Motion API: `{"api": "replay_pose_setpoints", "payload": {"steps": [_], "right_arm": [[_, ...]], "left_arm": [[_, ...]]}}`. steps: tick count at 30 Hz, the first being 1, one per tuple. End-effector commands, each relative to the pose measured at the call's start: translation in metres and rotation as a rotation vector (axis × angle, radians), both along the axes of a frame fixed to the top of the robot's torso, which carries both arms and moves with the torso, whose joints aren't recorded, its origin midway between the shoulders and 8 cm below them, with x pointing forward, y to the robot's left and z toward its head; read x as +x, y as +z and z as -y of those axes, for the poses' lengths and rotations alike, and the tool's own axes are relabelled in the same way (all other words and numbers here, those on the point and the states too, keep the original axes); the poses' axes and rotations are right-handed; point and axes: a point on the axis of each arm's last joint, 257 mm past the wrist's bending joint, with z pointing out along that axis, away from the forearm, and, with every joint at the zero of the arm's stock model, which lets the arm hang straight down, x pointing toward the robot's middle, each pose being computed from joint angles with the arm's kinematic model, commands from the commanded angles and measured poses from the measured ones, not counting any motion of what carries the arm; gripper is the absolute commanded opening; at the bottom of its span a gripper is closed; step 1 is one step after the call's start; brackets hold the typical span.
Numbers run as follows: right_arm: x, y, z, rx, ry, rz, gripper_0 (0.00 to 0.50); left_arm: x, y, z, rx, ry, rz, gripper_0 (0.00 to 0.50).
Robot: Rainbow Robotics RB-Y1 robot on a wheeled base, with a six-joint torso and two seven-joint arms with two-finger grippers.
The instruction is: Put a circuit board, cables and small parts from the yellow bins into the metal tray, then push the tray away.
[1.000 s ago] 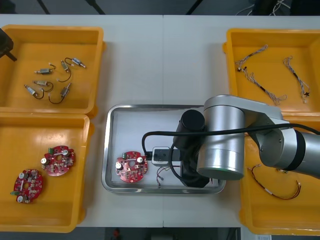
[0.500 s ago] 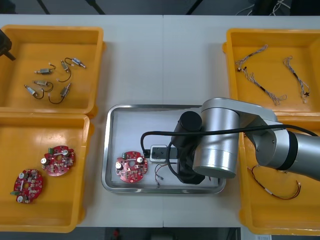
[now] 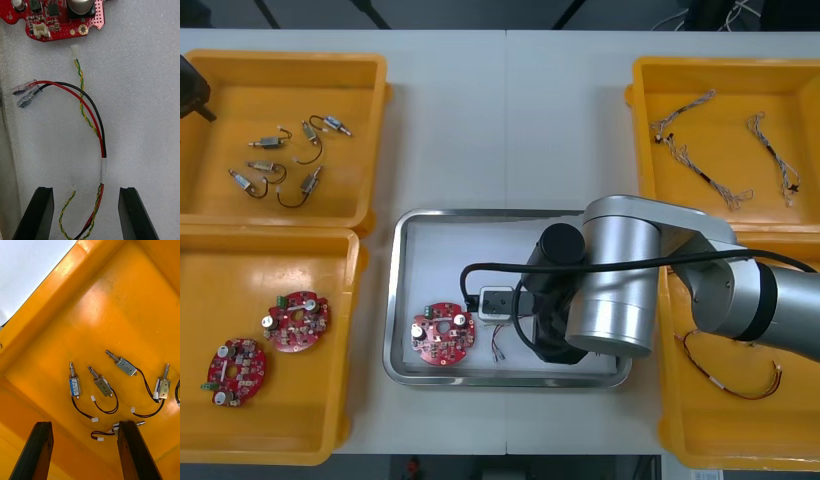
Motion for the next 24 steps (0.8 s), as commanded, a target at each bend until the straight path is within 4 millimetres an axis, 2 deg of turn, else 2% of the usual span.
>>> {"api": "replay_pose_setpoints", "payload": {"steps": [1, 6, 14, 24], "right_arm": [[-0.006, 0.028, -0.01, 0.063, 0.033, 0.017, 0.5], [-0.006, 0.058, 0.002, 0.112, -0.025, -0.02, 0.5], [0.002, 0.111, 0.038, 0.186, -0.29, -0.065, 0.5], [0.021, 0.138, 0.084, 0.225, -0.597, -0.052, 0.5]], "left_arm": [[0.011, 0.017, -0.009, 0.072, -0.034, 0.038, 0.5], [0.017, 0.0, -0.006, 0.065, -0.037, 0.032, 0.5], [0.024, -0.021, -0.003, 0.053, -0.047, 0.017, 0.5], [0.031, -0.056, 0.0, 0.14, -0.109, 0.011, 0.5]]}}
